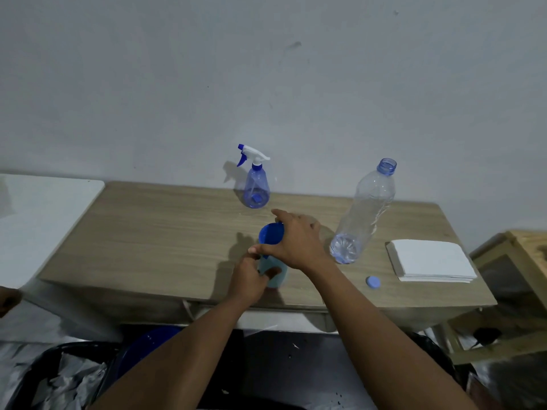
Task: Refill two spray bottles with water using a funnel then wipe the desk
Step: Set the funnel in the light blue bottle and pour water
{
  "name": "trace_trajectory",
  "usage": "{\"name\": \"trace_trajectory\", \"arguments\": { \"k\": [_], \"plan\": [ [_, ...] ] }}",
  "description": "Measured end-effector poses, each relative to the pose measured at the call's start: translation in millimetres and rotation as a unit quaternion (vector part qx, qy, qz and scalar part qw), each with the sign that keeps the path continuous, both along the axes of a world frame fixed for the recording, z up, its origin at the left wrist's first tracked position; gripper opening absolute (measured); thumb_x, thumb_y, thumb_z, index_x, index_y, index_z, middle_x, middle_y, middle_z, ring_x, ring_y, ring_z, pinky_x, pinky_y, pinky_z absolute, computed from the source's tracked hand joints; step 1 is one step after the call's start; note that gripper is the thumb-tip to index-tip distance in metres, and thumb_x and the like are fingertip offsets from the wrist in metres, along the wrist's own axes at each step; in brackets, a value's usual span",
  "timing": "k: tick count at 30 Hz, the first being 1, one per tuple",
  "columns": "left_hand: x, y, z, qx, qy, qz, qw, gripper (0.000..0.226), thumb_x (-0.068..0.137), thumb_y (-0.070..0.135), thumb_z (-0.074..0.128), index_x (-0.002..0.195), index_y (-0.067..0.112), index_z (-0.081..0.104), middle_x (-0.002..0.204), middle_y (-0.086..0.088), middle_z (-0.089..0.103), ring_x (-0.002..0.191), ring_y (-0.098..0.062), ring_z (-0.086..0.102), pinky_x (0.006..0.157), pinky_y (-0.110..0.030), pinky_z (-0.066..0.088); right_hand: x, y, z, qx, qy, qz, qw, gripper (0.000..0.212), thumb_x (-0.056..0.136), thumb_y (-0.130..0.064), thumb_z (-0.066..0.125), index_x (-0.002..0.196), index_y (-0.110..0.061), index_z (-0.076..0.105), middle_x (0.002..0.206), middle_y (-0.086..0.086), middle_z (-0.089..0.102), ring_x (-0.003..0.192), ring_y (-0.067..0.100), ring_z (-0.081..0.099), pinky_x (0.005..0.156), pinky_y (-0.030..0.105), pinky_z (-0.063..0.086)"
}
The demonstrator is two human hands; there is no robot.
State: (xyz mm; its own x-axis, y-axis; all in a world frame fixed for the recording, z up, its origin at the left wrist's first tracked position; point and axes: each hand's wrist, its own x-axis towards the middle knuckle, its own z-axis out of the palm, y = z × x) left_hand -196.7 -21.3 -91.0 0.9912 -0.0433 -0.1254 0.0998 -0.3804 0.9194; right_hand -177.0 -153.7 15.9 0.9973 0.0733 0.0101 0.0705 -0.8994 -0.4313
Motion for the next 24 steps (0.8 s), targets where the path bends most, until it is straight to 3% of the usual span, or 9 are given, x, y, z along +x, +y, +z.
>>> {"name": "trace_trajectory", "arguments": {
  "k": [3, 6, 8, 10, 12, 15, 17, 24],
  "plan": [
    [0.0, 0.0, 1.0, -0.003, -0.014, 0.005, 1.000, 0.047, 0.078, 0.015, 0.081, 0.108, 0.036, 0.051, 0.098, 0.018, 0.061, 0.094, -0.008, 0.063, 0.073, -0.022, 0.050, -8.8, -8.2, -2.4, 0.119, -0.016, -0.045, 0.992, 0.102, 0.060, -0.086, 0.064, 0.143, -0.029, 0.046, 0.138, -0.007, 0.057, 0.128, 0.017, 0.049, 0.108, 0.044, 0.036],
    [-0.2, 1.2, 0.4, -0.003, -0.027, 0.005, 1.000, 0.045, 0.075, 0.018, 0.084, 0.110, 0.030, 0.058, 0.101, 0.017, 0.066, 0.095, -0.002, 0.063, 0.074, -0.016, 0.047, -24.2, -34.7, -15.2, 0.294, -0.105, -0.158, 0.937, 0.062, 0.078, -0.057, 0.075, 0.126, -0.021, 0.060, 0.120, -0.004, 0.063, 0.107, 0.013, 0.057, 0.098, 0.042, 0.050],
    [0.4, 1.8, -1.7, -0.009, -0.034, 0.005, 0.999, 0.048, 0.073, 0.019, 0.086, 0.113, 0.024, 0.060, 0.104, 0.013, 0.068, 0.095, 0.004, 0.062, 0.074, -0.012, 0.045, -34.8, -59.1, -27.5, 0.336, -0.182, -0.247, 0.891, 0.038, 0.085, -0.037, 0.077, 0.115, -0.020, 0.061, 0.108, 0.001, 0.064, 0.098, 0.015, 0.059, 0.092, 0.047, 0.051],
    [-0.6, 1.1, -0.5, -0.007, -0.030, 0.008, 1.000, 0.051, 0.072, 0.018, 0.087, 0.114, 0.023, 0.060, 0.104, 0.013, 0.066, 0.093, 0.009, 0.060, 0.073, -0.008, 0.044, -40.6, -83.9, -35.9, 0.340, -0.247, -0.319, 0.850, 0.038, 0.084, -0.030, 0.078, 0.114, -0.016, 0.058, 0.108, 0.006, 0.061, 0.096, 0.021, 0.057, 0.090, 0.051, 0.050],
    [-1.6, 0.1, 1.7, -0.009, -0.027, 0.010, 1.000, 0.051, 0.072, 0.016, 0.087, 0.114, 0.022, 0.059, 0.102, 0.017, 0.064, 0.090, 0.014, 0.058, 0.071, -0.004, 0.042, -37.4, -105.1, -34.9, 0.335, -0.275, -0.360, 0.826, 0.059, 0.079, -0.035, 0.081, 0.125, -0.011, 0.052, 0.116, 0.006, 0.055, 0.104, 0.024, 0.053, 0.094, 0.052, 0.048],
    [-2.7, -2.5, 6.6, -0.003, -0.031, 0.010, 0.999, 0.049, 0.073, 0.015, 0.086, 0.112, 0.022, 0.057, 0.099, 0.020, 0.061, 0.088, 0.013, 0.056, 0.067, 0.001, 0.039, -18.9, -128.6, -22.0, 0.351, -0.222, -0.342, 0.843, 0.096, 0.073, -0.038, 0.087, 0.149, -0.017, 0.032, 0.140, 0.007, 0.044, 0.126, 0.022, 0.045, 0.106, 0.038, 0.042],
    [-3.6, -4.2, 8.5, 0.005, -0.030, 0.012, 0.999, 0.047, 0.074, 0.015, 0.085, 0.111, 0.022, 0.057, 0.097, 0.016, 0.061, 0.086, 0.010, 0.055, 0.064, 0.000, 0.040, -5.7, -137.7, -15.2, 0.362, -0.191, -0.300, 0.861, 0.108, 0.072, -0.037, 0.088, 0.155, -0.022, 0.021, 0.149, 0.006, 0.039, 0.135, 0.018, 0.041, 0.108, 0.032, 0.038],
    [-6.5, -8.2, 12.0, 0.007, -0.020, 0.017, 1.000, 0.053, 0.077, 0.016, 0.083, 0.123, 0.014, 0.056, 0.108, 0.005, 0.060, 0.100, -0.011, 0.056, 0.067, -0.003, 0.036, 6.9, -143.9, -8.1, 0.372, -0.190, -0.237, 0.877, 0.082, 0.079, -0.033, 0.084, 0.144, -0.021, 0.035, 0.129, 0.000, 0.054, 0.122, 0.018, 0.053, 0.106, 0.043, 0.047]
  ]
}}
